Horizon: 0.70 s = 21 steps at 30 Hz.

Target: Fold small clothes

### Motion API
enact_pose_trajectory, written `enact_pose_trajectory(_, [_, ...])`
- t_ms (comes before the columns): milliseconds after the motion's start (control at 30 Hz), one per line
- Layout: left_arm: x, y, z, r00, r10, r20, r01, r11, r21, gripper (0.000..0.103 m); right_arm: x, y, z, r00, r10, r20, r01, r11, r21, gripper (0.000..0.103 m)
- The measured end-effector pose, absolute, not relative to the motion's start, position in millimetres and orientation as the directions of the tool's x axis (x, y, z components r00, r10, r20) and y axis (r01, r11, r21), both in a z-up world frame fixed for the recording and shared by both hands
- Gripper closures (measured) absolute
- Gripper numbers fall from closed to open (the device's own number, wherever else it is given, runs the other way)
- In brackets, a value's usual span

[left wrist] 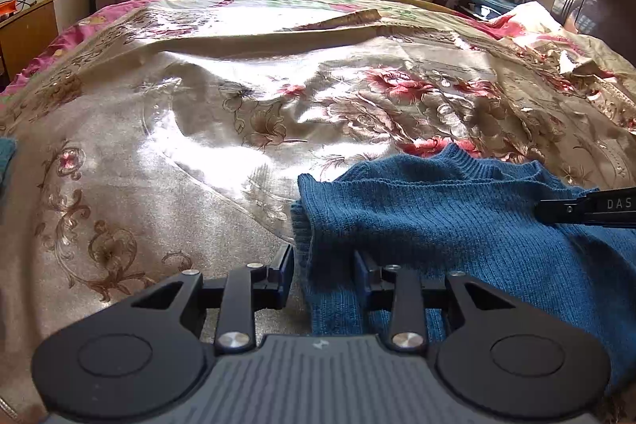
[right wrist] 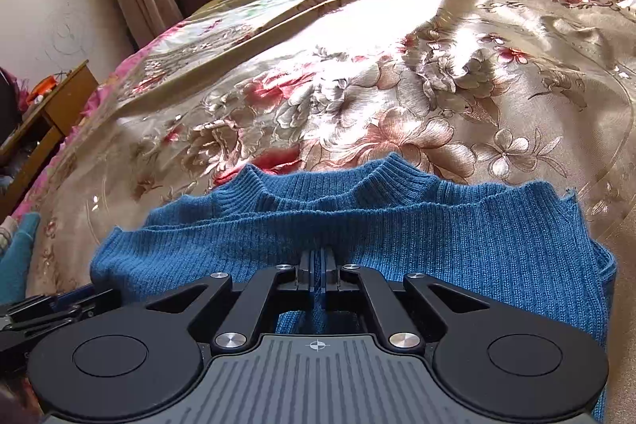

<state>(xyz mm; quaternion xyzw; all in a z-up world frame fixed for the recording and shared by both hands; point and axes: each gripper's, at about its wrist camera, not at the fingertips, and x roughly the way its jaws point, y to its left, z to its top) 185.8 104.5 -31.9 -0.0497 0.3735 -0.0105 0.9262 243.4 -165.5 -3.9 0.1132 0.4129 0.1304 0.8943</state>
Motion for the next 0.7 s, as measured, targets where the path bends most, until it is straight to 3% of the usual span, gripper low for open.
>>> enact_pose_trajectory(67, [188, 108, -29, 0.721, -0.055, -0.691, -0.035, 0.993, -0.115, 0.064, 241, -164, 4, 0.642, 0.333, -0.691, -0.154, 0.938, 0.309, 0.093])
enact_pose_trajectory(233, [187, 113, -32, 0.708, -0.038, -0.705, -0.066, 0.991, -0.12, 0.064, 249, -161, -7, 0.606, 0.31, -0.732, -0.16, 0.949, 0.27, 0.093])
enact_pose_trajectory(500, [152, 109, 0, 0.753, -0.059, -0.655, -0.04, 0.99, -0.135, 0.065, 211, -191, 18, 0.642, 0.371, -0.672, -0.146, 0.918, 0.368, 0.093])
enact_pose_trajectory(700, [130, 92, -6, 0.731, -0.096, -0.675, 0.007, 0.991, -0.133, 0.064, 187, -211, 3, 0.602, 0.318, -0.732, -0.103, 0.941, 0.324, 0.092])
